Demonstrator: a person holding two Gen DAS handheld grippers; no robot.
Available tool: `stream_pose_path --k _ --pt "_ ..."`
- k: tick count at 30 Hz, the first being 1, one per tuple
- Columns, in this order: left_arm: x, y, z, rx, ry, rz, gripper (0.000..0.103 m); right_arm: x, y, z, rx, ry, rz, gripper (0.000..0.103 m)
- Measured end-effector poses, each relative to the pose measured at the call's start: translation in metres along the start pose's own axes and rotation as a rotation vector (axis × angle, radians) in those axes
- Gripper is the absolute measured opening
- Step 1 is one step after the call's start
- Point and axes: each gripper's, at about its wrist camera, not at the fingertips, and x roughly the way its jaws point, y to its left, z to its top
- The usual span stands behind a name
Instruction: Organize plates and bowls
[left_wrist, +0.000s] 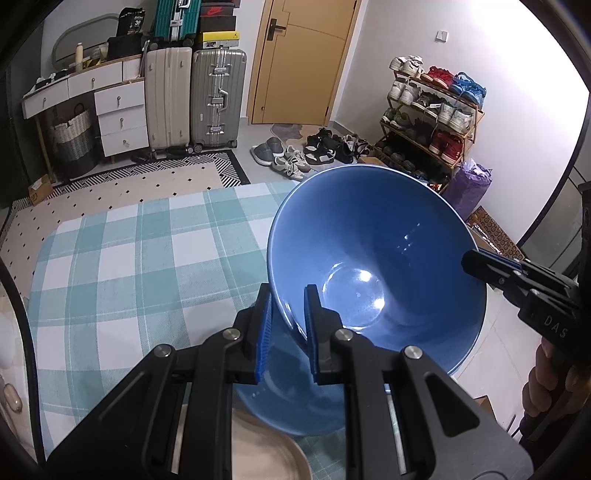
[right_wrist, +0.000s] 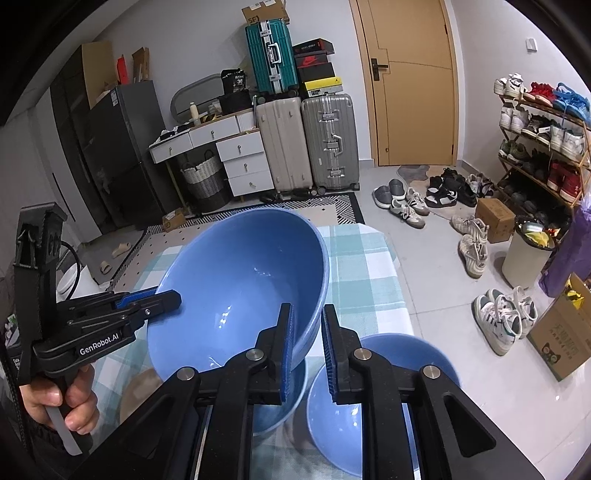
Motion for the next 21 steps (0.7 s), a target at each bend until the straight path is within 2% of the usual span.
stream_pose_path --k 21 --pt "0.011 0.028 -0.031 -0.026 0.029 0.038 0.012 0.020 0.013 -0.025 -0.031 0.031 0.025 0.015"
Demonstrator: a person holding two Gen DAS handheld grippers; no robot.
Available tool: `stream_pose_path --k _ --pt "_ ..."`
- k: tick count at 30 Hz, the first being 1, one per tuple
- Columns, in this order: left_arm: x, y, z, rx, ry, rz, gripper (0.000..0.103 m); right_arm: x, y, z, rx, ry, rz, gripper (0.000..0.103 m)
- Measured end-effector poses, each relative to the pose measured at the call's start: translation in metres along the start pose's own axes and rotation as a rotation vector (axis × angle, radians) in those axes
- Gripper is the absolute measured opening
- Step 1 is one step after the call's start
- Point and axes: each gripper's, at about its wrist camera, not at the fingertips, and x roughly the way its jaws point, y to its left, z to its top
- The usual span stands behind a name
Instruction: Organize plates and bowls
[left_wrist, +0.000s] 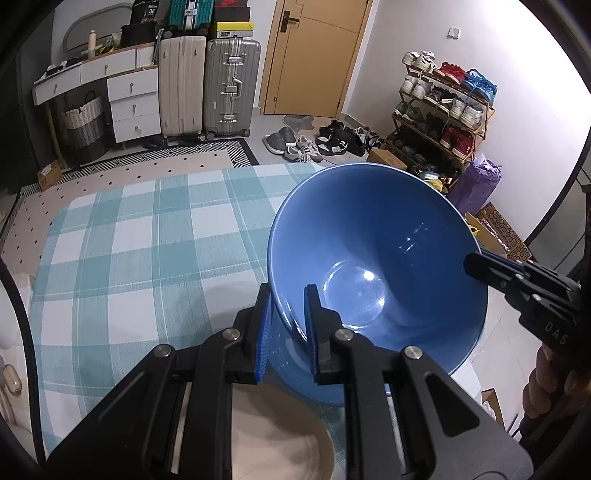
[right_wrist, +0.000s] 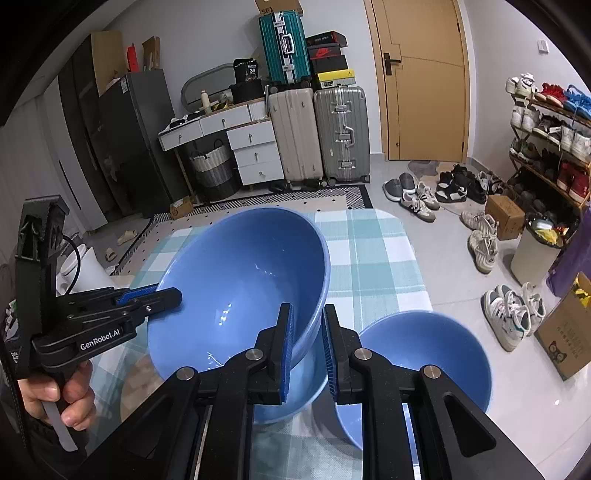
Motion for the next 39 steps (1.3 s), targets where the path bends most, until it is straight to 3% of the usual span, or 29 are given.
stream_pose_path --k 39 --pt "0.060 0.013 -0.037 0.027 0.066 0.056 0.012 0.053 -0.002 -0.038 0.010 0.110 -0.021 0.015"
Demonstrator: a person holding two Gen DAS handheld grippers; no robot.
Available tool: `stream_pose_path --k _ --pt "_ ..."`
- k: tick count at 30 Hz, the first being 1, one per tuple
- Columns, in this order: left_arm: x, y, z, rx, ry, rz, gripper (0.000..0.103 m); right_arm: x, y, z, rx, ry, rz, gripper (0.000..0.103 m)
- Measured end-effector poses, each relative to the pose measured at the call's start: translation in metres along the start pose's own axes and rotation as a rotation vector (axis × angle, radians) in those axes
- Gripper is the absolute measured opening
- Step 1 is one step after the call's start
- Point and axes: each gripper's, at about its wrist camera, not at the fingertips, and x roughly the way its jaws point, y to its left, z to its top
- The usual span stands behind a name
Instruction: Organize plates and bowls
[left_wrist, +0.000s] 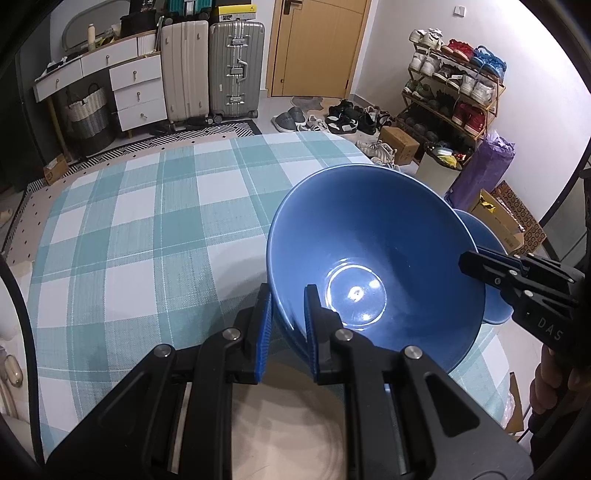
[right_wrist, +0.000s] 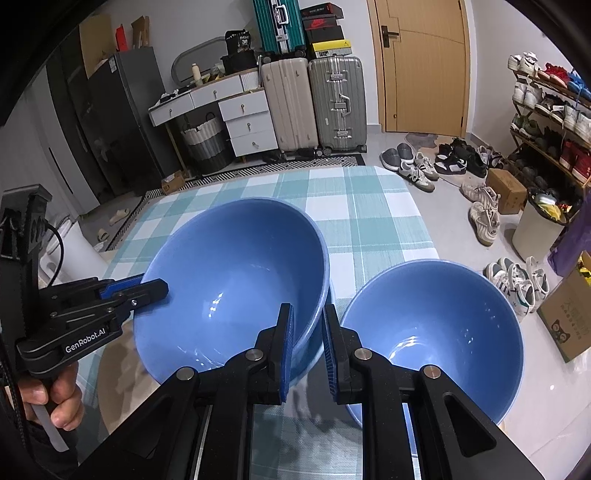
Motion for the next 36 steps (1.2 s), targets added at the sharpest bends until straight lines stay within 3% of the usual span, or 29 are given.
stream_pose_path --k 18,36 --pt "0.013 -0.009 -0.010 0.046 -0.005 0.077 0.012 0.019 0.009 -0.010 -0.034 0.024 -0.062 0.015" --pt "0.024 -0.014 -0.014 0.073 0.016 0.105 0.013 0.032 0.007 -0.018 -0.047 0.042 -0.082 0.015"
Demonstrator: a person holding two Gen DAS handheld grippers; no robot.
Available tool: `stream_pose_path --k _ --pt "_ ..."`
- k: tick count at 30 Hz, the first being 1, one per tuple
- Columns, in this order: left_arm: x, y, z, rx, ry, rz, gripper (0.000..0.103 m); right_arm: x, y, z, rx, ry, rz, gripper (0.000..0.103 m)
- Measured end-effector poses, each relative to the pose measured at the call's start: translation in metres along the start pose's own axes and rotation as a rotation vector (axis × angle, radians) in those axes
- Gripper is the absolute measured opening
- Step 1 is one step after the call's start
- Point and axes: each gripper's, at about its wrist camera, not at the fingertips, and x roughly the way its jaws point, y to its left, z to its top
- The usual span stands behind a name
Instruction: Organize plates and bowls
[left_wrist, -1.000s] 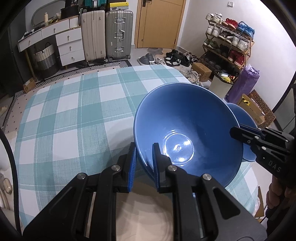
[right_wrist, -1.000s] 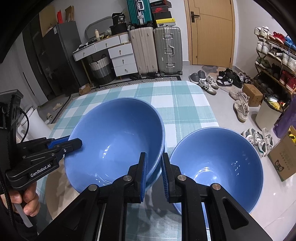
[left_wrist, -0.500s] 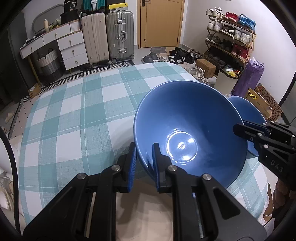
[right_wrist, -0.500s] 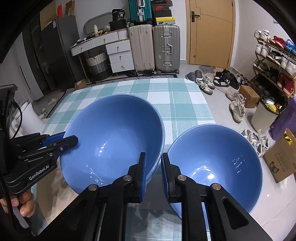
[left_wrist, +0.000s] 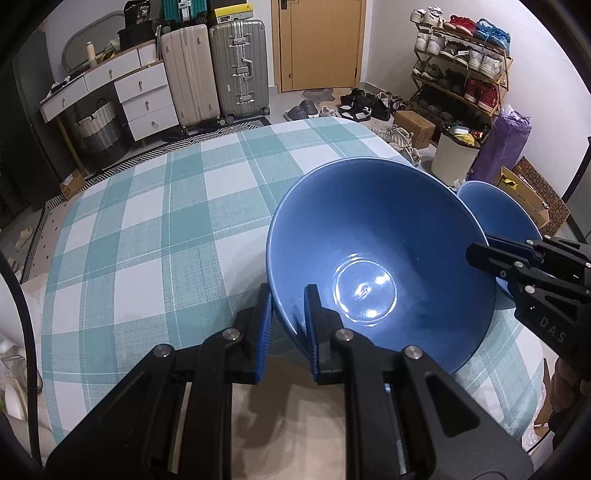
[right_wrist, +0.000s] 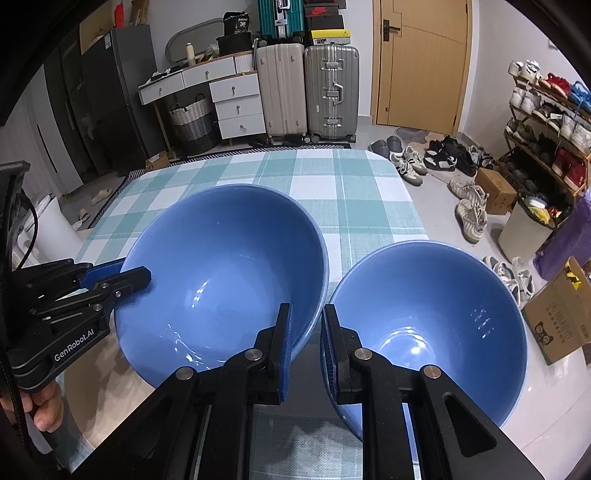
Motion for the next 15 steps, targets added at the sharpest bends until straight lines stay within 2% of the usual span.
stream_pose_path --k 15 --pt "0.011 0.004 -0.004 -0.005 0.020 0.009 0.013 0.003 0.001 -0.002 -0.009 0.004 -0.006 0.016"
